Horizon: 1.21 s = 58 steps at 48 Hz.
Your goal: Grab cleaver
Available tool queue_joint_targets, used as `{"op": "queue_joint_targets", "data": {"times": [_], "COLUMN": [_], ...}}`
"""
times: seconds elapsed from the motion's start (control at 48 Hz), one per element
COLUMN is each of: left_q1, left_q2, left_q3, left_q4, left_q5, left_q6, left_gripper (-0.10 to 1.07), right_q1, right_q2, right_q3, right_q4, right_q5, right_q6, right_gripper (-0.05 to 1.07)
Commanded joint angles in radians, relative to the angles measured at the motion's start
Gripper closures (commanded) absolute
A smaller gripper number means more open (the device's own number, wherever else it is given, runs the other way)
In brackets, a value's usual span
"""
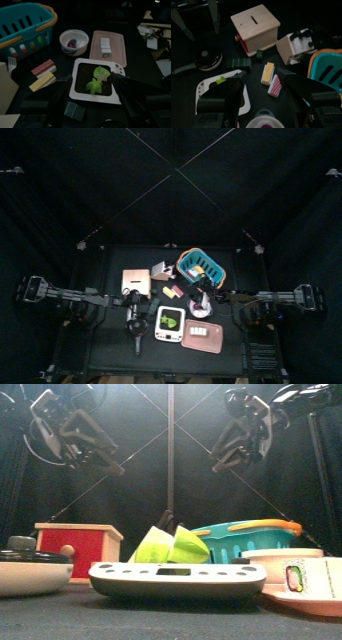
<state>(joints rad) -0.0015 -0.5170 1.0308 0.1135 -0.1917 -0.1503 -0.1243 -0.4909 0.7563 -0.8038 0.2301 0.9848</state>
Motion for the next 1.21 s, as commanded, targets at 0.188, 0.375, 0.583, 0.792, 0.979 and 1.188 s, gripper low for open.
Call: {"op": "queue_joint_targets", "data": {"times": [0.188, 0.375, 0.583, 0.792, 0.979, 1.188], "left_q1": [0.092, 0.129, 0.138, 0.138, 0.138, 0.138], "left_q2": [-0.158, -0.210, -0.216, -0.216, -0.216, -0.215], "left_q3": [0.101, 0.143, 0.163, 0.166, 0.175, 0.175], "left_q4": [0.017, 0.017, 0.015, 0.015, 0.014, 0.012], "left_q5": [-0.025, -0.025, -0.025, -0.025, -0.025, -0.025], "left_q6": [0.003, 0.003, 0.002, 0.002, 0.002, -0.002], "left_gripper": [0.02, 0.02, 0.02, 0.02, 0.02, 0.02], "right_q1": [-0.100, -0.169, -0.210, -0.255, -0.270, -0.278], "right_q2": [0.144, 0.267, 0.382, 0.457, 0.462, 0.465], "right_q3": [-0.121, -0.206, -0.282, -0.324, -0.325, -0.321], "right_q4": [-0.081, -0.121, -0.147, -0.184, -0.195, -0.202], "right_q5": [-0.104, -0.121, -0.184, -0.235, -0.235, -0.233], "right_q6": [0.003, 0.003, 0.002, 0.003, 0.002, 0.002], "right_gripper": [0.15, 0.15, 0.15, 0.15, 0.15, 0.15]}}
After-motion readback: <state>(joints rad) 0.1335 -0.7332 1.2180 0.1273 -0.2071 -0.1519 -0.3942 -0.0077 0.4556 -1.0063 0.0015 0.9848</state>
